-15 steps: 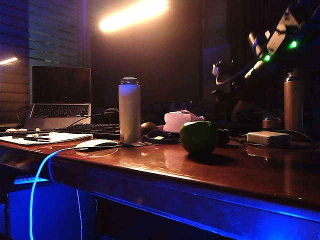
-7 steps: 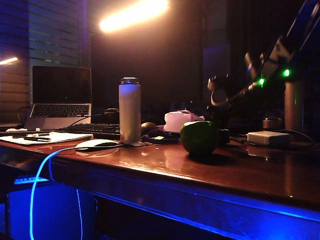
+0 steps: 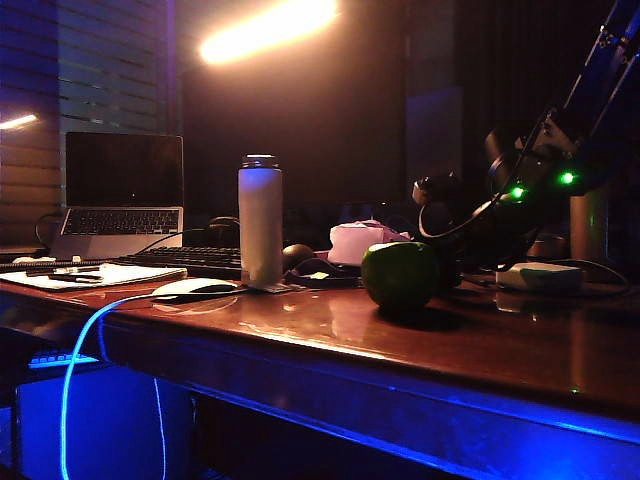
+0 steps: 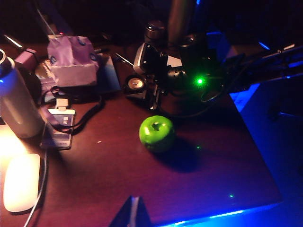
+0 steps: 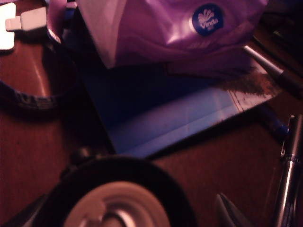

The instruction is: Stack the black thermos bottle cap from the table onto the green apple.

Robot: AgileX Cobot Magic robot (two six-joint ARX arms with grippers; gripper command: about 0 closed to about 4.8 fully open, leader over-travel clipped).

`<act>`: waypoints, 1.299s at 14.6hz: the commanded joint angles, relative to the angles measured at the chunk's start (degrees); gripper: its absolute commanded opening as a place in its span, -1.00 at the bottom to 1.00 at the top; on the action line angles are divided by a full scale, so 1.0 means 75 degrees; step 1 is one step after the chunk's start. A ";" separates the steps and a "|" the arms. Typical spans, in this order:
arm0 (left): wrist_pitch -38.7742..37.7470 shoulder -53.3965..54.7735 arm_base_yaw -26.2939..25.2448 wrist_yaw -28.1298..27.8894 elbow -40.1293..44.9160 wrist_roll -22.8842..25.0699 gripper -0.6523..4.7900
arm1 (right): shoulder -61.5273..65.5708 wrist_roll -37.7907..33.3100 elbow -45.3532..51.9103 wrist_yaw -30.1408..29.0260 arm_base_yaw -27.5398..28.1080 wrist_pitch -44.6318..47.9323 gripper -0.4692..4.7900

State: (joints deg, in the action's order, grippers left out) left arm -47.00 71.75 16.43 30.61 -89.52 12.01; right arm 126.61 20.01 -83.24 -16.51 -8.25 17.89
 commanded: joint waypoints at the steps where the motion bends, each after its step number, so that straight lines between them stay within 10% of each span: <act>1: 0.0111 -0.0017 -0.0003 0.0032 -0.0041 0.0000 -0.77 | 0.0015 -0.0003 -0.0044 -0.0020 -0.0012 0.0286 1.00; 4: 0.0108 -0.0017 -0.0003 0.0035 -0.0041 -0.0003 -0.77 | 0.0070 -0.0012 -0.0047 -0.0017 -0.0015 0.0125 0.67; 5: 0.0108 -0.0017 -0.0003 0.0032 -0.0041 -0.0003 -0.77 | 0.0067 -0.0012 -0.0047 -0.0017 -0.0015 0.0050 0.06; 19: -0.0256 -0.0020 -0.0003 0.1151 -0.0041 -0.0044 -0.77 | -0.1818 -0.0973 -0.0044 -0.0064 -0.0012 -0.1355 0.06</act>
State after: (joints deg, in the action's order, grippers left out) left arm -48.12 71.75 16.43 38.72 -89.52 11.75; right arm 114.52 14.09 -83.33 -16.49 -8.25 8.56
